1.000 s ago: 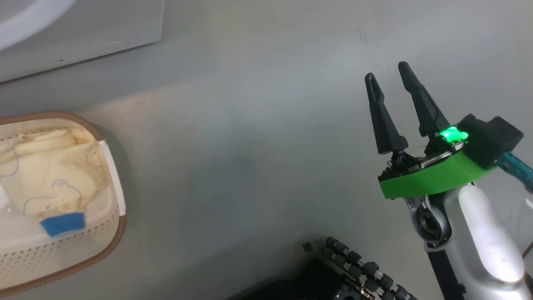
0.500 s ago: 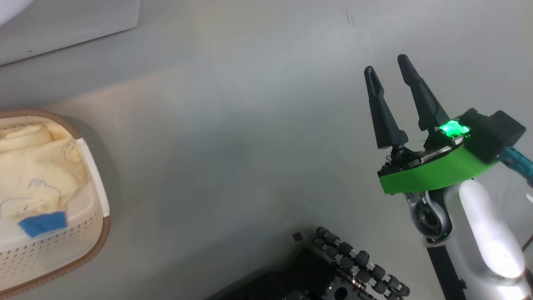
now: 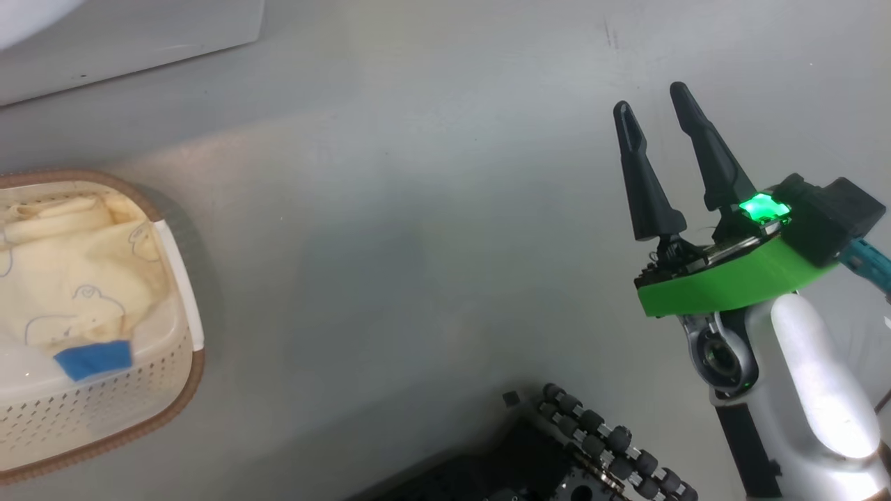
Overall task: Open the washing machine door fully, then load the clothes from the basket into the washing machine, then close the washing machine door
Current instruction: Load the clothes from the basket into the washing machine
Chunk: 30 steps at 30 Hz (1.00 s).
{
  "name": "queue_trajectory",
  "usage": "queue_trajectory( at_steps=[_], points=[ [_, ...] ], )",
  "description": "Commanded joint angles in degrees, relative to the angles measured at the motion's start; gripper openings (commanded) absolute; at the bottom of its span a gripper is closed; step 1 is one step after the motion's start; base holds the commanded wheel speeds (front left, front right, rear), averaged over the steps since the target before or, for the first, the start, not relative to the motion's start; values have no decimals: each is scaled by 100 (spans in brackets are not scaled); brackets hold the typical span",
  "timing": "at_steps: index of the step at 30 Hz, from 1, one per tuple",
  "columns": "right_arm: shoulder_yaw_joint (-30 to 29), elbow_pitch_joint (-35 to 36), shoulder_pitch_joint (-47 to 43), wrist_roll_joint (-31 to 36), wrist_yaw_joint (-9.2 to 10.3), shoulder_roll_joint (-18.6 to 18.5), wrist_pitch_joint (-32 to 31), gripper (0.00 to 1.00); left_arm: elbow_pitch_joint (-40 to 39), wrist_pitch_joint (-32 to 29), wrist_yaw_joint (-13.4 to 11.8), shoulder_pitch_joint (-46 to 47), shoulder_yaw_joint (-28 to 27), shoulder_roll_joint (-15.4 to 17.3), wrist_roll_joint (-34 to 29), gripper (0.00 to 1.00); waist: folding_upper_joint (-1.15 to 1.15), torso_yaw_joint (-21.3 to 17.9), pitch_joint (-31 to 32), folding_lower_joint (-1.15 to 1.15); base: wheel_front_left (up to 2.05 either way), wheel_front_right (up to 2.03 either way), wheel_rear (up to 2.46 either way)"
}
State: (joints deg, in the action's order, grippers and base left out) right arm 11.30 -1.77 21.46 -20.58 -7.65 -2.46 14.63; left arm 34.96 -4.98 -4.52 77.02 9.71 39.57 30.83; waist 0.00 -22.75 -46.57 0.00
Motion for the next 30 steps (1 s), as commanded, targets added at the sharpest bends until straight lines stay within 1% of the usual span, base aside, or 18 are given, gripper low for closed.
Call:
queue_trajectory(
  at_steps=[1, 6, 10, 14, 16, 22, 30],
  points=[
    [20, 150, -64, 39, 16, -42, 37, 100, -129, 53, 15, -112, -117, 246, 12, 100, 0, 47, 21, 0, 0, 0, 0],
    [-47, 148, -49, 107, 16, -42, 37, 100, -63, 267, 14, -423, -68, 174, 11, 100, 0, 164, 116, 0, 0, 0, 0],
    [-159, 137, -83, 204, 16, -42, 37, 100, -98, 543, -27, -842, -76, 19, 76, 100, 0, 302, 286, 0, 0, 0, 0],
    [-259, 147, -143, 325, 16, -42, 37, 100, -276, 879, -121, -1381, -118, -168, 159, 100, 0, 464, 502, 0, 0, 0, 0],
    [-283, 147, -163, 360, 16, -42, 37, 100, -345, 963, -163, -1542, -99, -194, 130, 100, 0, 508, 568, 0, 0, 0, 0],
    [-416, 121, -283, 563, 16, -42, 37, 100, -1046, 1357, -444, -2513, -158, -442, 202, 100, 0, 752, 941, 0, 0, 0, 0],
    [-541, 100, -449, 801, 16, -42, 37, 100, -2418, 1669, -948, -4049, -202, -734, 203, 100, 0, 1067, 1491, 0, 0, 0, 0]
  ],
)
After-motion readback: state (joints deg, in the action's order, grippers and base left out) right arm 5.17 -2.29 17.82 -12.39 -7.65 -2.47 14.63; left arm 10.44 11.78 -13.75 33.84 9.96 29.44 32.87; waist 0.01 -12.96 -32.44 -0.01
